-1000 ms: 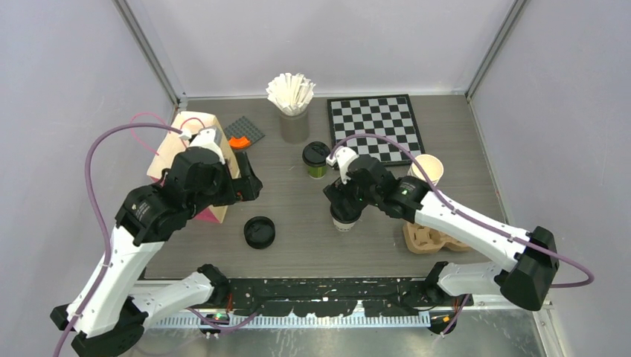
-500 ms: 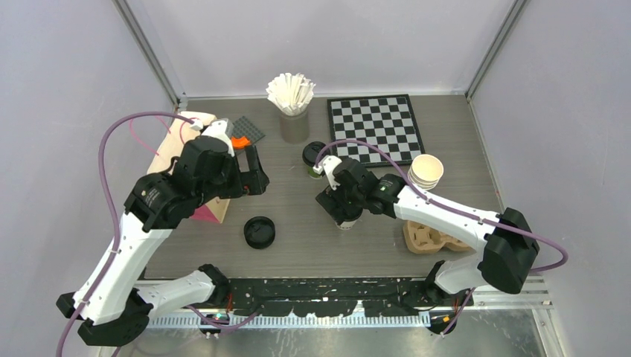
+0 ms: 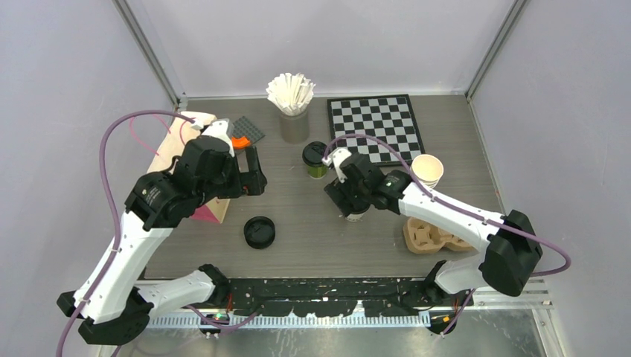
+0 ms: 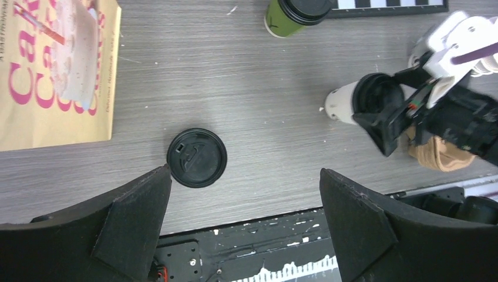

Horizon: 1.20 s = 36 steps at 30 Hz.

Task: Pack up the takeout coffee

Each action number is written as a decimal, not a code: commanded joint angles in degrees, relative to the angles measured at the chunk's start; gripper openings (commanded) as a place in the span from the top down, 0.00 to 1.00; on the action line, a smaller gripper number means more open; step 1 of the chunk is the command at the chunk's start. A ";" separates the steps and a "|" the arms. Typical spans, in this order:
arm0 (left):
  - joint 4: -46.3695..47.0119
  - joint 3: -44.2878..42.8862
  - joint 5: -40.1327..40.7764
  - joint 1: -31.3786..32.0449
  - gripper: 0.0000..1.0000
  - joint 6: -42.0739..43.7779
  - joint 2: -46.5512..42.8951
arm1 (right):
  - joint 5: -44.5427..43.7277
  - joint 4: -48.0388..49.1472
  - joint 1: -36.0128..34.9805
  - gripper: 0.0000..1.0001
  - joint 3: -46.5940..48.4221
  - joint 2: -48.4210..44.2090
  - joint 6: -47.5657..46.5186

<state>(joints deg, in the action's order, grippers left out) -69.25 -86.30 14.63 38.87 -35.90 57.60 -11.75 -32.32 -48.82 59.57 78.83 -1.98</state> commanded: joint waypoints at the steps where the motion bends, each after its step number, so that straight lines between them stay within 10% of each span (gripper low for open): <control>1: -3.10 -3.43 6.49 -0.02 0.00 -0.15 1.18 | -2.02 1.80 6.76 0.11 1.59 -2.44 1.82; 14: -12.40 -15.18 14.16 -0.75 0.04 6.22 11.31 | -3.42 3.79 19.71 0.10 4.96 2.46 4.13; 26: -12.05 -17.08 8.89 -12.20 0.10 9.38 14.19 | -1.68 -0.09 20.63 0.00 10.79 4.28 6.41; 36: -18.44 -35.94 9.69 -12.32 0.12 10.69 21.28 | -0.08 -10.79 20.63 0.01 20.85 1.29 10.89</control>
<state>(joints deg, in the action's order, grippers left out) -84.93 -114.43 21.82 26.87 -26.98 77.95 -13.26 -38.41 -28.23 73.65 83.77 5.02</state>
